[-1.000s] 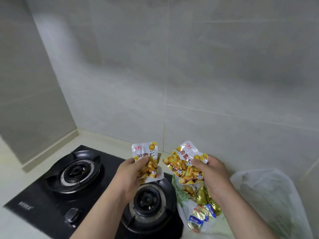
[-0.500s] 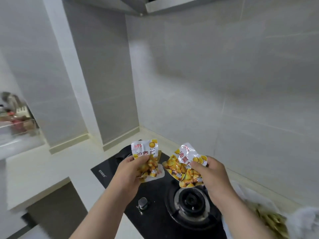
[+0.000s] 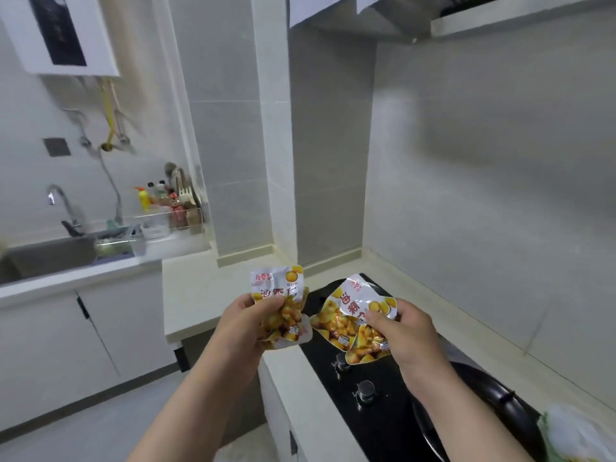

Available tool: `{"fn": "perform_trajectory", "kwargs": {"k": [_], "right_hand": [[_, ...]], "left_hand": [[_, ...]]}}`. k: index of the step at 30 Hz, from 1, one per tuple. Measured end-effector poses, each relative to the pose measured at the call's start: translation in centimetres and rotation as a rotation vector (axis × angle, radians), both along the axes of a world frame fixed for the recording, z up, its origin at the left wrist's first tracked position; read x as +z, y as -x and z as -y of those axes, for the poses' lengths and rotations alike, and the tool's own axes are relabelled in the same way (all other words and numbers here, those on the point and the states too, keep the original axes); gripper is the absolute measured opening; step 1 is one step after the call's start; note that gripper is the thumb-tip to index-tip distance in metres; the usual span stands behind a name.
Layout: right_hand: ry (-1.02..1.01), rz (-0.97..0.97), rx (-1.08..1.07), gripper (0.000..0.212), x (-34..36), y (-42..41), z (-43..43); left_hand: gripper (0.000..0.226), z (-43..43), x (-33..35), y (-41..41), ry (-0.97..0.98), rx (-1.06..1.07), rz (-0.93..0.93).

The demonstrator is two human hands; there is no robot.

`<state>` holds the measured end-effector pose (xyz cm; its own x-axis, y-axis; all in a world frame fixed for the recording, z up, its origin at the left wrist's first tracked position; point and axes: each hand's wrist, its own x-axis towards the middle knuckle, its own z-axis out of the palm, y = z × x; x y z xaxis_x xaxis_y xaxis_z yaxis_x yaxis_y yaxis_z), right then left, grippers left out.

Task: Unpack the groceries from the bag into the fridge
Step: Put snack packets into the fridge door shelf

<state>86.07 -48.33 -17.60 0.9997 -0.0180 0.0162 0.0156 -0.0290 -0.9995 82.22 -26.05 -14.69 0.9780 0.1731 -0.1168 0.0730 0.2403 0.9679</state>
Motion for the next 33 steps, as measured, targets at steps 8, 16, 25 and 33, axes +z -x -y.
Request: {"fn": "perform_trajectory", "kwargs": {"k": [8,16,25,33], "right_hand": [[0.026,0.027,0.129,0.006,1.0,1.9,-9.5],[0.035,0.061,0.224,0.005,2.6,4.7,-17.4],[0.026,0.105,0.344,0.007,4.4,8.9,-26.4],[-0.039,0.112,0.506,0.011,5.0,13.6,-34.8]], "left_hand": [[0.027,-9.1,0.6,3.8,0.011,0.130,0.025],[0.027,-16.2,1.7,9.1,0.038,0.248,0.048],[0.030,-24.8,3.7,16.3,0.051,0.396,0.120],[0.027,-31.2,4.6,23.7,0.019,0.517,0.156]]}}
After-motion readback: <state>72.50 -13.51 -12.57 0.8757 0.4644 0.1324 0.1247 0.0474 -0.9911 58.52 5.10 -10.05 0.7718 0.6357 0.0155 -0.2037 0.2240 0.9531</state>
